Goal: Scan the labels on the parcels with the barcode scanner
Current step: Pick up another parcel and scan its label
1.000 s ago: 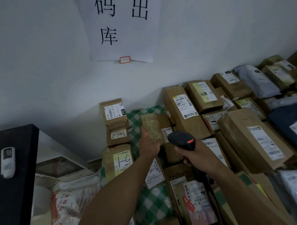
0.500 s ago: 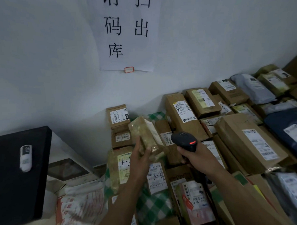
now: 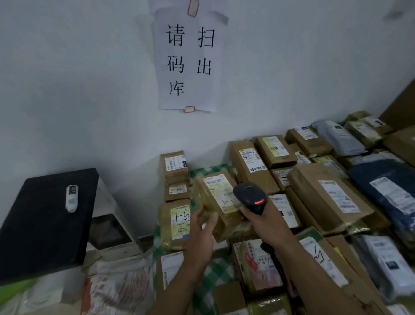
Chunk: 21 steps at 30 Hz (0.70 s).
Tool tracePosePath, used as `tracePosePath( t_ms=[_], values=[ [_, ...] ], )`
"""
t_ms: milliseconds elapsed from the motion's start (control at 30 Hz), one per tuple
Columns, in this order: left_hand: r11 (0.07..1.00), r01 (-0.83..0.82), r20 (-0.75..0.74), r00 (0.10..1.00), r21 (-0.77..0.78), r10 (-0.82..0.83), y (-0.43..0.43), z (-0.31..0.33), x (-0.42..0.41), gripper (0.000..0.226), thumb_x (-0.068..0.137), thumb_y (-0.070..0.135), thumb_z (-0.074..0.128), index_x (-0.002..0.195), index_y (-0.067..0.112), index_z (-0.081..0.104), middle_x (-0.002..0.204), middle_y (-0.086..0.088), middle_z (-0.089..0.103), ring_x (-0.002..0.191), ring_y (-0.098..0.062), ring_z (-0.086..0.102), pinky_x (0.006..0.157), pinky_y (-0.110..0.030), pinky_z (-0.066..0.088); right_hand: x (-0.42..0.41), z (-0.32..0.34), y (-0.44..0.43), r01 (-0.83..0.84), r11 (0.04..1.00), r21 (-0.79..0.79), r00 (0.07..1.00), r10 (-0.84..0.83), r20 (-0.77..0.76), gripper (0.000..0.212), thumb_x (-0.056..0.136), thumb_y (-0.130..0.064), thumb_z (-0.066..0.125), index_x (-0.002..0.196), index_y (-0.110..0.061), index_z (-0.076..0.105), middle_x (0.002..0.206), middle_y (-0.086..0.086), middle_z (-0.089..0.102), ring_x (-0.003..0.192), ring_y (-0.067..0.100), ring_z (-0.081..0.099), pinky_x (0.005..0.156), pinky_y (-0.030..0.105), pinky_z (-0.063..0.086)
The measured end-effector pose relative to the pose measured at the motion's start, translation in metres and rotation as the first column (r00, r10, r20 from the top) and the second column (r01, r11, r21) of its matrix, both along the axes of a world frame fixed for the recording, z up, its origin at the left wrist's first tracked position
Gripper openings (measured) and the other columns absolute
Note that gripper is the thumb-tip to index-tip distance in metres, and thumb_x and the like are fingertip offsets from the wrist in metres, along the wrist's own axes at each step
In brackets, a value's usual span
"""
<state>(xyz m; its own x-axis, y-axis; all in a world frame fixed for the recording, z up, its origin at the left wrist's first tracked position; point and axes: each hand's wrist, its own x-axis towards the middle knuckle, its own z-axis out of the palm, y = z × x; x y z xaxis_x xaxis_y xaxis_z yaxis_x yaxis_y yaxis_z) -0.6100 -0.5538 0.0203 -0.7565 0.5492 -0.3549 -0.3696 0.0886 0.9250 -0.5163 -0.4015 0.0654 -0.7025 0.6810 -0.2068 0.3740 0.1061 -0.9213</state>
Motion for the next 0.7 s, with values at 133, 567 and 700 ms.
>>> tracePosePath(
  t_ms=[133, 567, 700],
  values=[
    [0.991, 0.041, 0.001, 0.999, -0.131, -0.041, -0.016, 0.011, 0.004, 0.067, 0.087, 0.053, 0.076, 0.138, 0.033, 0.038, 0.129, 0.006, 0.064, 0.103, -0.010, 0.070, 0.075, -0.023, 0.055, 0.017, 0.007, -0.020, -0.067, 0.996, 0.053, 0.996, 0.064, 0.057, 0.053, 0.093, -0.030, 0.077, 0.138, -0.030, 0.049, 0.118, -0.017, 0.065, 0.105, -0.004, 0.062, 0.079, 0.014, 0.046],
    [0.998, 0.050, -0.202, 0.978, 0.029, -0.043, -0.059, 0.000, 0.022, 0.096, 0.090, 0.009, 0.077, 0.144, 0.063, 0.020, 0.131, 0.027, 0.058, 0.120, 0.003, 0.057, 0.090, -0.027, 0.060, 0.052, 0.030, -0.059, -0.156, 0.987, 0.049, 0.988, 0.155, 0.017, 0.034, 0.095, -0.032, 0.074, 0.123, -0.045, 0.058, 0.107, -0.017, 0.072, 0.095, -0.008, 0.065, 0.082, 0.023, 0.052],
    [0.999, 0.016, -0.336, 0.942, 0.040, -0.002, -0.059, -0.007, 0.022, 0.077, 0.091, -0.001, 0.072, 0.141, 0.044, 0.035, 0.124, 0.031, 0.066, 0.121, 0.003, 0.061, 0.087, -0.014, 0.054, 0.047, 0.041, -0.068, -0.212, 0.977, 0.003, 0.977, 0.212, 0.019, 0.022, 0.099, -0.031, 0.069, 0.115, -0.042, 0.060, 0.088, -0.013, 0.074, 0.071, -0.004, 0.069, 0.069, 0.016, 0.056]
  ],
)
